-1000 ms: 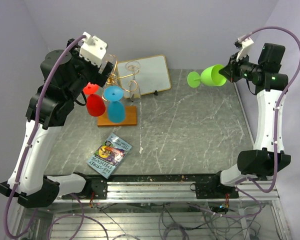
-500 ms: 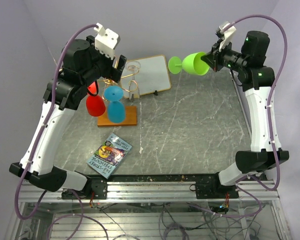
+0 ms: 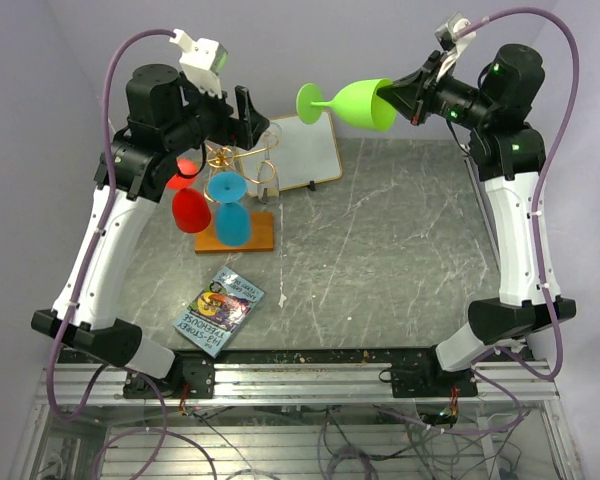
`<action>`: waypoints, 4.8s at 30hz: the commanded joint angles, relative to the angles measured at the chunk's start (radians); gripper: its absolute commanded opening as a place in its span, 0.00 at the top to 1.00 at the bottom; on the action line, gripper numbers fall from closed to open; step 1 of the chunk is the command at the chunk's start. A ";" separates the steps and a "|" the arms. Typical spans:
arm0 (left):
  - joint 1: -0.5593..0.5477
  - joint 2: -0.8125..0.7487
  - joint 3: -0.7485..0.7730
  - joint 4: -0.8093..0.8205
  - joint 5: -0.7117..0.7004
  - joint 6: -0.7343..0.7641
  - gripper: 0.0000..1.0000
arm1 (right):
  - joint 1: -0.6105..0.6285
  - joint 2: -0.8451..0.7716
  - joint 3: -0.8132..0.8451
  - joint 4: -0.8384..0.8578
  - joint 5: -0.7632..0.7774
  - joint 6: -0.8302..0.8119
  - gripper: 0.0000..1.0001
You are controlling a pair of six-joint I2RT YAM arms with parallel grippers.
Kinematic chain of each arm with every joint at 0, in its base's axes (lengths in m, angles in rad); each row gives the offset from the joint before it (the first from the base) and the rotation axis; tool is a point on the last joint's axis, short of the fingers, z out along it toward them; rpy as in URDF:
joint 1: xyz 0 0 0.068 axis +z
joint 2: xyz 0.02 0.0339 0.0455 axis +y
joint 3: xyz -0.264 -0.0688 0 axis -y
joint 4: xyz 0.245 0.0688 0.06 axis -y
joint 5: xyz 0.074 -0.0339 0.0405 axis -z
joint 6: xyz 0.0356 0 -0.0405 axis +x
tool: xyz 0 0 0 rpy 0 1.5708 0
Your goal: Place the wine glass upside down on the wine glass rack
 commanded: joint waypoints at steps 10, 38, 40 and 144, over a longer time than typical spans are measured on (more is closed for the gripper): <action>0.004 0.092 0.014 0.146 0.227 -0.261 0.17 | 0.033 0.060 0.006 0.120 -0.150 0.179 1.00; 0.006 0.128 0.044 0.154 0.241 -0.250 0.93 | 0.040 -0.005 -0.048 0.039 -0.077 0.052 0.64; 0.005 0.112 0.060 0.129 0.161 -0.197 0.93 | 0.040 -0.017 -0.039 0.002 -0.041 -0.002 0.48; -0.395 0.019 -0.163 -0.137 -0.751 0.954 0.93 | -0.153 -0.145 -0.113 -0.101 0.229 -0.155 0.17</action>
